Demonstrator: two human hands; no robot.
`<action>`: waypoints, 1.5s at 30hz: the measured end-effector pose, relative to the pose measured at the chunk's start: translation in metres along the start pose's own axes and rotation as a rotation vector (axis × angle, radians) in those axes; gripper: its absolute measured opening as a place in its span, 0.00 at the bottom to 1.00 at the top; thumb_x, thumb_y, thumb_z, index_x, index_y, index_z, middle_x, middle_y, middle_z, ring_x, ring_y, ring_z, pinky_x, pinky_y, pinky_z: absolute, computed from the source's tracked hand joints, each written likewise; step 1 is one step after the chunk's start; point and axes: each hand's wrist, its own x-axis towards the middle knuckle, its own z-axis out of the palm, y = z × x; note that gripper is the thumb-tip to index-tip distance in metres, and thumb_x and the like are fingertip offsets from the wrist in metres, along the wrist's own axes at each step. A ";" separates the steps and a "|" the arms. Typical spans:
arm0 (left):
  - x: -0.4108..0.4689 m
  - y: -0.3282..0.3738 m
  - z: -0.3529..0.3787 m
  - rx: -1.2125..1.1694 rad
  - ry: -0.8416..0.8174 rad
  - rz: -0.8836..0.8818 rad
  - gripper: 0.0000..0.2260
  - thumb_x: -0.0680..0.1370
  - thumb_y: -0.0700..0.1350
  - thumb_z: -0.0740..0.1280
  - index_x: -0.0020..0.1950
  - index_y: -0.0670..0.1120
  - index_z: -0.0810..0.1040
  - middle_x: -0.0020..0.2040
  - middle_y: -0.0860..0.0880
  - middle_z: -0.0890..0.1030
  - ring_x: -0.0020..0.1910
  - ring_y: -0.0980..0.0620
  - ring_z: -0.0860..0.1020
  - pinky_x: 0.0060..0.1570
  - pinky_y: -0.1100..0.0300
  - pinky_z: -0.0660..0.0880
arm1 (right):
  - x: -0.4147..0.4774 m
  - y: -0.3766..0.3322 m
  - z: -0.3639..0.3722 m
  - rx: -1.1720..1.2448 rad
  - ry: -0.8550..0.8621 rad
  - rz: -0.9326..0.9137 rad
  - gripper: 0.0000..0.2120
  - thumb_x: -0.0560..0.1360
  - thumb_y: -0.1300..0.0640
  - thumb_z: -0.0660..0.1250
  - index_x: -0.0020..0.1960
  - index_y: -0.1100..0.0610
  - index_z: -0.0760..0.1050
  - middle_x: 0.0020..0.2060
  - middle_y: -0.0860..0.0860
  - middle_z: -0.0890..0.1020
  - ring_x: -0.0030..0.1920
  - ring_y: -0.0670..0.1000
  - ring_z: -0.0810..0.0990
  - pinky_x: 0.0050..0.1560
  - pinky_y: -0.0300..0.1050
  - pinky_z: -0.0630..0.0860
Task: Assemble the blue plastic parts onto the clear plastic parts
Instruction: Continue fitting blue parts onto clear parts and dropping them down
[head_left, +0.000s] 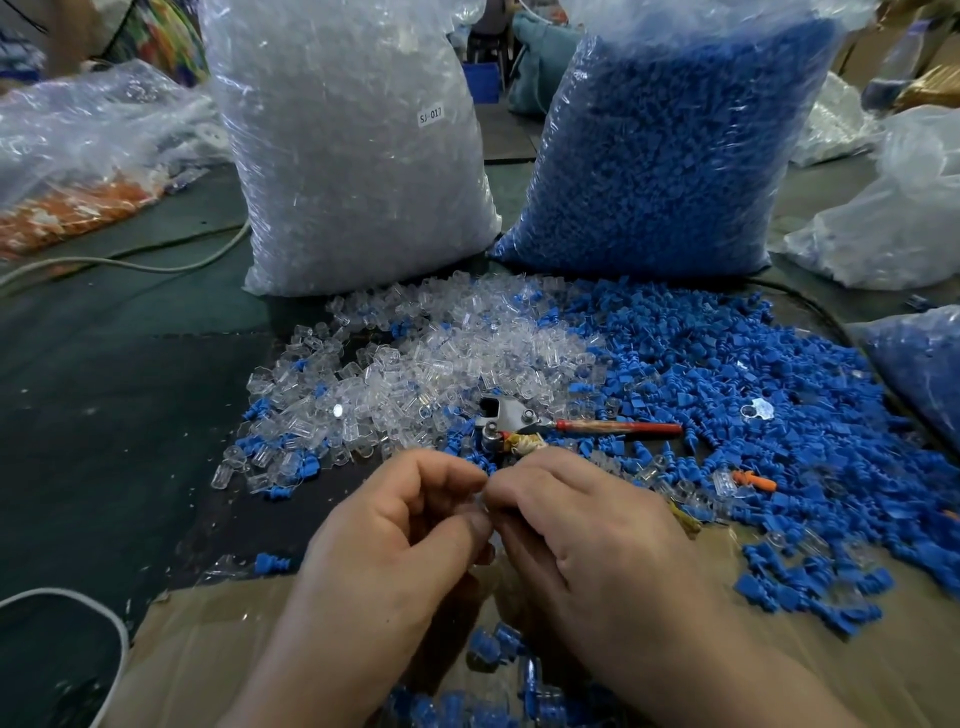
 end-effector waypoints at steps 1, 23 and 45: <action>0.000 0.000 0.000 0.020 0.015 -0.001 0.09 0.73 0.45 0.76 0.47 0.58 0.83 0.37 0.49 0.84 0.36 0.51 0.83 0.37 0.57 0.79 | 0.000 0.000 -0.001 -0.018 -0.023 -0.002 0.12 0.79 0.48 0.57 0.55 0.49 0.76 0.47 0.45 0.78 0.43 0.49 0.78 0.37 0.53 0.78; -0.003 0.005 -0.011 -0.360 0.018 -0.135 0.08 0.66 0.42 0.72 0.43 0.50 0.85 0.36 0.45 0.83 0.32 0.49 0.79 0.28 0.61 0.77 | 0.013 0.044 -0.014 -0.547 -0.279 0.324 0.29 0.71 0.30 0.58 0.68 0.41 0.60 0.59 0.41 0.73 0.60 0.51 0.63 0.58 0.53 0.62; -0.003 -0.002 -0.015 -0.120 0.147 0.065 0.14 0.78 0.36 0.69 0.46 0.56 0.83 0.37 0.49 0.83 0.32 0.54 0.80 0.30 0.63 0.77 | 0.000 0.021 -0.031 -0.300 -0.245 0.102 0.28 0.69 0.39 0.56 0.66 0.45 0.71 0.55 0.41 0.77 0.54 0.44 0.74 0.54 0.40 0.71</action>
